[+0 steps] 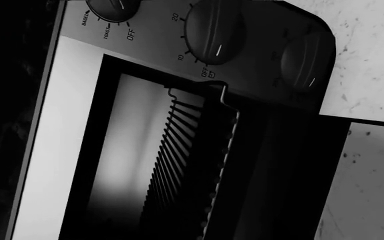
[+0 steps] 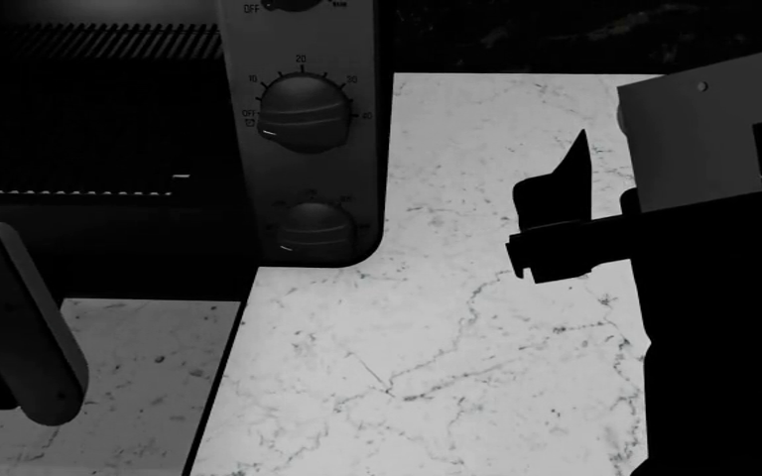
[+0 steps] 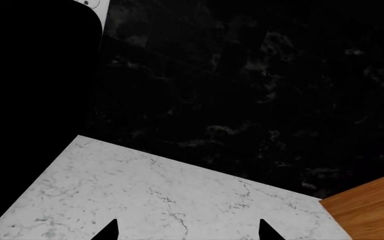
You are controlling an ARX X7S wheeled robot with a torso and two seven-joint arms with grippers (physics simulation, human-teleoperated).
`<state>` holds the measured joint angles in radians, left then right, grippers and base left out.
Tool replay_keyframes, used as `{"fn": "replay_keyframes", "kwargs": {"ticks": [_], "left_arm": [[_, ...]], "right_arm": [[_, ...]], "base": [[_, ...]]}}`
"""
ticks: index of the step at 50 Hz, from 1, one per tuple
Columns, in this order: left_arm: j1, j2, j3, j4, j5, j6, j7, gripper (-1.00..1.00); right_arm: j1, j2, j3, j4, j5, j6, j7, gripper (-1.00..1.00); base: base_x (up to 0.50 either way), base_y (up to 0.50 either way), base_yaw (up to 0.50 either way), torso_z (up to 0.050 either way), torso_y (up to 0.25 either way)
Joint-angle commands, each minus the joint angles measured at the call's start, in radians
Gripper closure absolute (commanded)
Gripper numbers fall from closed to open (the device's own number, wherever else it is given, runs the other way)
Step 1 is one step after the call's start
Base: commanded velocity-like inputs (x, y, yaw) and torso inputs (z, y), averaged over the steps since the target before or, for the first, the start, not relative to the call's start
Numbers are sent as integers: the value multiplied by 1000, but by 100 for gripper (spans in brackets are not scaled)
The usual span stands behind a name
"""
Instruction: Fully slide the toaster oven rack0 out.
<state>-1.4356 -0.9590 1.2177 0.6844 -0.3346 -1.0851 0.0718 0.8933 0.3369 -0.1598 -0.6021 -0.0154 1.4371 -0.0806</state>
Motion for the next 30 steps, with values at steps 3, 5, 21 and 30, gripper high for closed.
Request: {"fn": "replay_keyframes", "kwargs": {"ticks": [3,5,21,30], "left_arm": [[-45,55,61,-130,81,64,89,-100],[-46,61,73,-152,93,77,93,-100],[-44,84,128,-236,135,127,119,-100],[-25,115,147,-296,149,140,111,-100]], "right_arm": [[-16,-16,30,2,-15,-31,-24,-100],[-14,-16,31,0,-14,-26,-25,-100],[1,-20,28,4,-7,-19,-28,-100],[0,-16,33,-11,-6,-5,-28,-100]], "base": [[0,0,0,0,0],[0,0,0,0,0],[0,0,0,0,0],[0,0,0,0,0]]}}
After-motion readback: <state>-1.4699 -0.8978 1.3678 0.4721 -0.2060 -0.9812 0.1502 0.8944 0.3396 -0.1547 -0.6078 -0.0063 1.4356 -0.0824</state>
